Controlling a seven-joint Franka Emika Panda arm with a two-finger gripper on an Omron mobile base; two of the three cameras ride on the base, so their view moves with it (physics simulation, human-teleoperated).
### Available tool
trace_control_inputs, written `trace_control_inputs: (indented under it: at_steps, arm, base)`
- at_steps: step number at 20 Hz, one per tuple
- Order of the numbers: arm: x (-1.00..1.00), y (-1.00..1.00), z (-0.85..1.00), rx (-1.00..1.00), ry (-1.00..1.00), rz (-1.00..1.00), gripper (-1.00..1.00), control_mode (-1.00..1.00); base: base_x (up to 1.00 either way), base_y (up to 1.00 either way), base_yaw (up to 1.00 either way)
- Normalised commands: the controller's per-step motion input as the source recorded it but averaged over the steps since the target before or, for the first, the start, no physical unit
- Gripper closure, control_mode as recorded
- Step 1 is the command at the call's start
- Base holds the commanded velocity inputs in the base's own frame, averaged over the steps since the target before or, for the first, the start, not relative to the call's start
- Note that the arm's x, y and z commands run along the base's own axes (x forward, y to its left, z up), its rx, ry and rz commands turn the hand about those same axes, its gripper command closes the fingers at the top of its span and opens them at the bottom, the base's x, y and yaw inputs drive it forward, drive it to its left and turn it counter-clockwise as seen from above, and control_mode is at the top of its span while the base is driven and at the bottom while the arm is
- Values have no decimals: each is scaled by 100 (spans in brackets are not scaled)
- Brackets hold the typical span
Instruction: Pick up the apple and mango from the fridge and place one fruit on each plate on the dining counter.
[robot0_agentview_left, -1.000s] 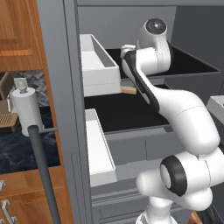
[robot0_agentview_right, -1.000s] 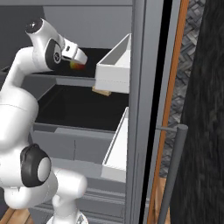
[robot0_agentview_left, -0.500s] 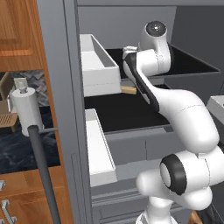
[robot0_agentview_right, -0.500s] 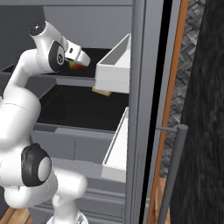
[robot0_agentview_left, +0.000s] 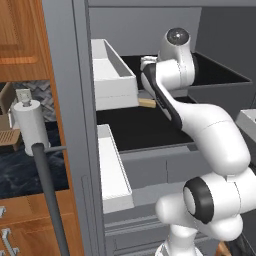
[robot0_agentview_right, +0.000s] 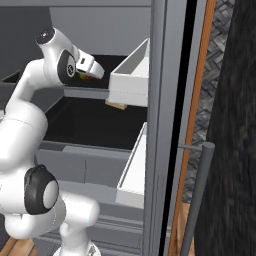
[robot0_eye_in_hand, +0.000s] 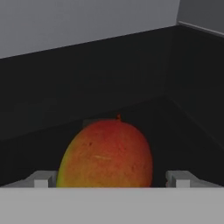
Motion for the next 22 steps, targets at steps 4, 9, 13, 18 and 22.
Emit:
trace_control_inputs:
  at_steps: [4,9,13,18,22]
  arm:
    - [3,0,-15,0,0,0,100,-100]
    - [-10,0,-7,0,-3,0,100,-100]
    - [-74,-7,5,0,-16,0,100,-100]
    - [-99,-18,29,1,-7,0,100,-100]
    - [-100,-16,36,1,0,0,100,-100]
  base:
    - [0,0,0]
    - [0,0,0]
    - [0,0,0]
    - [0,0,0]
    - [0,0,0]
